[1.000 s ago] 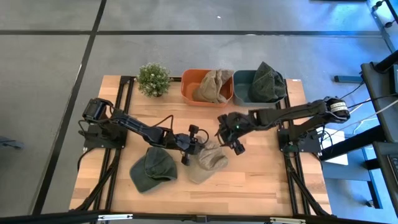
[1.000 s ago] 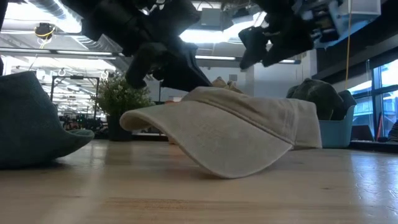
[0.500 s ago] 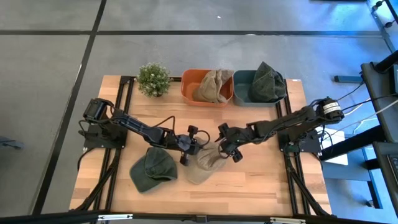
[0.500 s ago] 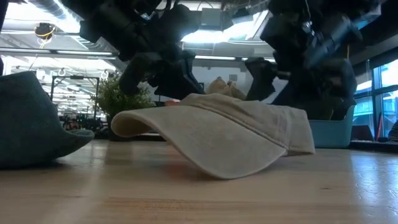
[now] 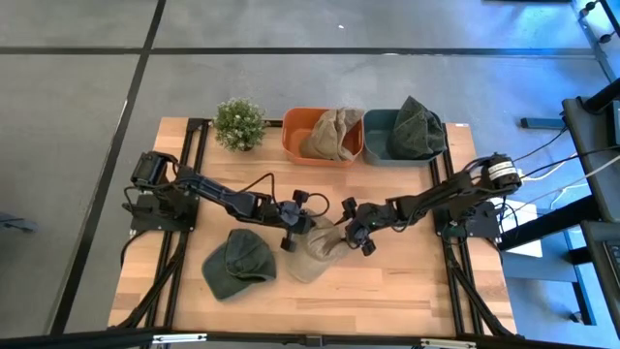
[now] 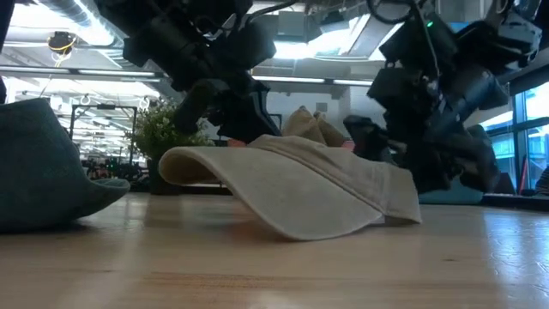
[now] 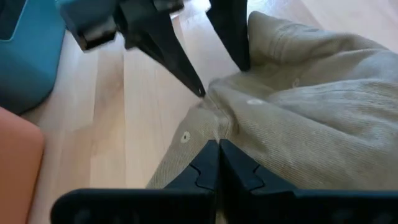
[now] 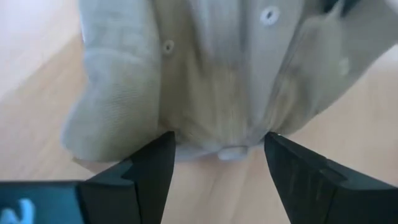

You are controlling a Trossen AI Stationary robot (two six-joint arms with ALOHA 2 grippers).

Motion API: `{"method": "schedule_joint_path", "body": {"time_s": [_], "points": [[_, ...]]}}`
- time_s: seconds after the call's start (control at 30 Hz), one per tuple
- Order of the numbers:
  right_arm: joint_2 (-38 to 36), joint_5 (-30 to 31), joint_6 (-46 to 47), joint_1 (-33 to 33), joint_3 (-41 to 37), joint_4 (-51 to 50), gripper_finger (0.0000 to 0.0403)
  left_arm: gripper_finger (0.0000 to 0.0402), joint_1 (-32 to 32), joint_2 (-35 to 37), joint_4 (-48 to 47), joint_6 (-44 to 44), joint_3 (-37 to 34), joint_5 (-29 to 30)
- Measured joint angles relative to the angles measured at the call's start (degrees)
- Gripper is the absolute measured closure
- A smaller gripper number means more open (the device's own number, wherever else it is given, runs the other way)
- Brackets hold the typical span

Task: Pick & Place hat
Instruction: Put the brown cap into the orange bin

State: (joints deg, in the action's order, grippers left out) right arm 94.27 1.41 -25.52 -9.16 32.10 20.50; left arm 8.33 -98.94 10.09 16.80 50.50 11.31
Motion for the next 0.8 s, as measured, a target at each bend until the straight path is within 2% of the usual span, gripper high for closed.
{"method": "schedule_joint_path", "body": {"time_s": [0.13, 0.3, 0.43, 0.8], "points": [[3.1, -1.3, 0.6, 0.7, 1.4, 1.2, 0.0166, 0.0399, -0.3, 0.0, 0.0, -0.1, 0.0, -1.5], [5.3, -6.2, 4.5, 3.4, 2.0, 1.3, 0.0205, 0.0399, -0.3, -0.7, -0.5, -0.1, 0.0, -4.3], [6.6, -8.2, 7.0, 5.1, 2.1, 1.6, 0.0248, 0.0399, -0.3, -2.7, -0.1, 0.0, 0.0, -6.0], [7.5, -7.2, 6.6, 5.6, 2.2, -0.2, 0.0393, 0.039, -1.4, -5.2, 0.4, 0.0, 0.0, -4.8]]}}
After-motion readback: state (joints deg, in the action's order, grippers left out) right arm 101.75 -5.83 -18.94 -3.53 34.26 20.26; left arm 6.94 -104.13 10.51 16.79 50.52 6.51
